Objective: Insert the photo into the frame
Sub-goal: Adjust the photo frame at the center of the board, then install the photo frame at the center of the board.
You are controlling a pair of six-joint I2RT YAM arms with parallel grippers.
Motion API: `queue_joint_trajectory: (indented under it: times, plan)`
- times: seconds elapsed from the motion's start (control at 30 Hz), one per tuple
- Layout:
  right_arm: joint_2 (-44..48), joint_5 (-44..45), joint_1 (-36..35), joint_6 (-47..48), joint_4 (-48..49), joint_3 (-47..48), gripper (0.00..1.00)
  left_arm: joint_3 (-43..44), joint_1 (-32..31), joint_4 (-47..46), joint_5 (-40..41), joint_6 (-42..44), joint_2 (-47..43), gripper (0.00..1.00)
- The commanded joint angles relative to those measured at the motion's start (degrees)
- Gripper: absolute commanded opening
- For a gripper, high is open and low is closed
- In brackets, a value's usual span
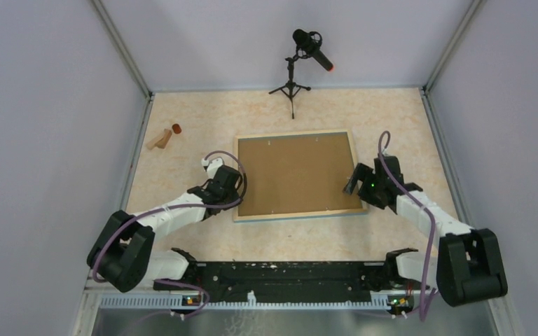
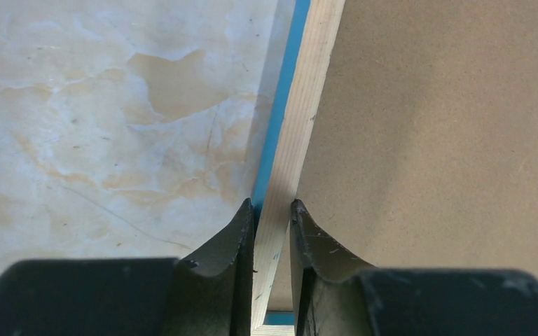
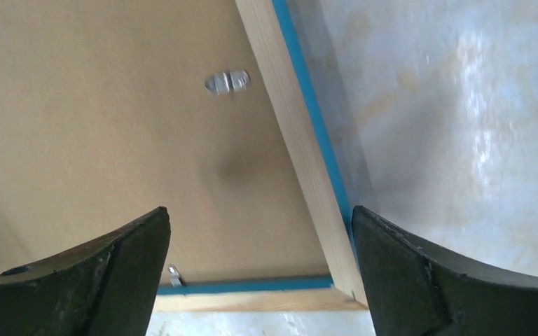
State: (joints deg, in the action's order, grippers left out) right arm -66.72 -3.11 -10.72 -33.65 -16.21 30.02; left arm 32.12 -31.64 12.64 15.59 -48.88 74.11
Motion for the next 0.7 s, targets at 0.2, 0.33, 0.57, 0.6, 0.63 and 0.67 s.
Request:
queue_joint_trajectory:
  times: [0.2,0.33,0.57,0.6,0.63,0.67]
  plan:
    - [-11.6,6.5,-0.4,-14.8,-8.0,14.9,0.99,-3.5,2.6,-3.9,-5.8,-0.8,1.0,0.17]
    - [-13.4,12.3,-0.3,-23.5,-14.9,19.1,0.99,-3.8,2.9,-4.4,-6.3,-0.8,1.1,0.17]
    - [-19.8,13.1,-0.5,-27.3,-18.1,25.0,0.93,-4.3,3.3,-5.2,-7.0,-0.7,1.1,0.15]
    - [-20.9,13.8,-0.6,-27.7,-18.9,25.9,0.92,-4.3,3.4,-5.2,-7.1,-0.7,1.0,0.14]
    - [-22.0,14.8,-0.8,-28.0,-20.7,27.0,0.91,-4.5,3.4,-5.4,-7.1,-0.6,1.0,0.14]
    - [-23.3,15.6,-1.1,-27.9,-21.8,28.4,0.9,-4.6,3.5,-5.5,-7.2,-0.6,0.9,0.14]
